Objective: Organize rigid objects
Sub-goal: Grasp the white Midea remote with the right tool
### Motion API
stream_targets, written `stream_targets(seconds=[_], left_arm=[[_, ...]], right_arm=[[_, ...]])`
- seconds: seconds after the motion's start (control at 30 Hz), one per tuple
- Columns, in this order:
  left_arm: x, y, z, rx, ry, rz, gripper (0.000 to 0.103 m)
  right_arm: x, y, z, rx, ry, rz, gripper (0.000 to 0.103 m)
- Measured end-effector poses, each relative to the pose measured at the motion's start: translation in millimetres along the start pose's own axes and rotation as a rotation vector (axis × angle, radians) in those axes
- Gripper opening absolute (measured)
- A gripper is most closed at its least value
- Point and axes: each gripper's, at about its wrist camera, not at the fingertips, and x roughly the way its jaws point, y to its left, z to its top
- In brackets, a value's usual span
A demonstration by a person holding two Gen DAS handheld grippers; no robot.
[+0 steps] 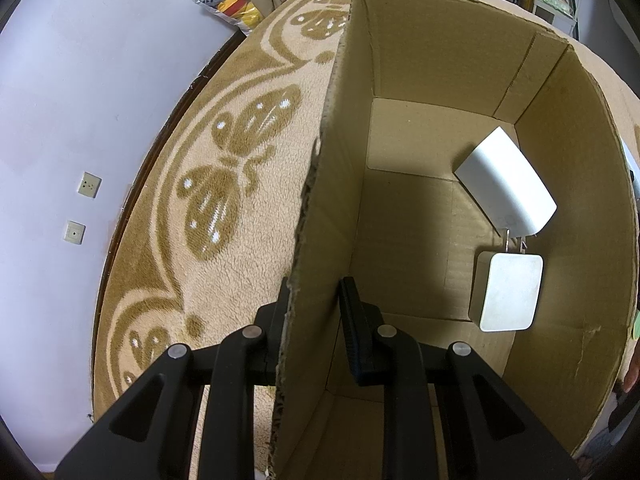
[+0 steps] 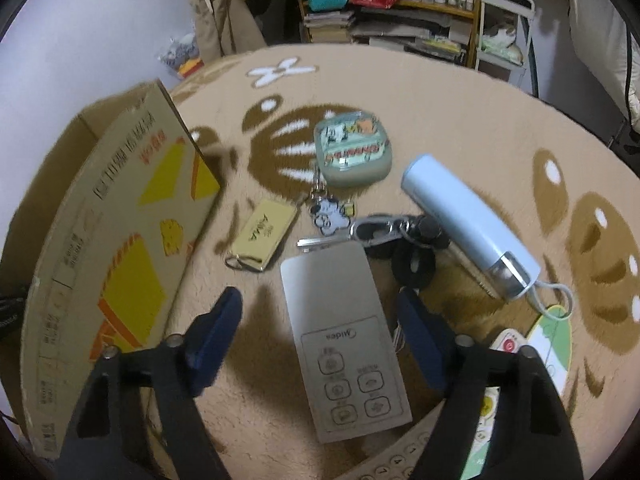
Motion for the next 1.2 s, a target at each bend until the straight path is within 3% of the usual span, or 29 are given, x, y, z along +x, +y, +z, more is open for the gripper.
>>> stream_targets(seconds=[0.2, 0.27, 0.33, 0.47, 0.77, 0.93, 1.2], left_arm=[[0, -1, 0, 0.002, 0.000, 0.002, 0.022], [0, -1, 0, 0.002, 0.001, 0.003, 0.022], [0, -1, 0, 0.003, 0.000, 0.003, 0.022], [-1, -1, 0, 0.003, 0.000, 0.003, 0.022], [-3, -5, 0, 0.015, -0.003, 0.017, 0.022], [-4, -5, 1, 0.013, -0.002, 0.017, 0.022], [-4, -5, 1, 0.015, -0.003, 0.018, 0.022]], right_arm=[[6, -7, -2, 0.017, 0.022, -0.039, 0.077], [4, -9, -2, 0.026, 0.020, -0.042, 0.062], [4, -9, -1, 0.027, 0.024, -0.026, 0.056], [7, -5, -3, 0.029, 0.045, 0.013, 0.055], [12, 18, -5, -0.091, 0.049, -0.111, 0.052], [3, 17, -5, -0.075, 0.034, -0.087, 0.051], [-26, 33, 8, -0.094, -0.065, -0.042, 0.051]])
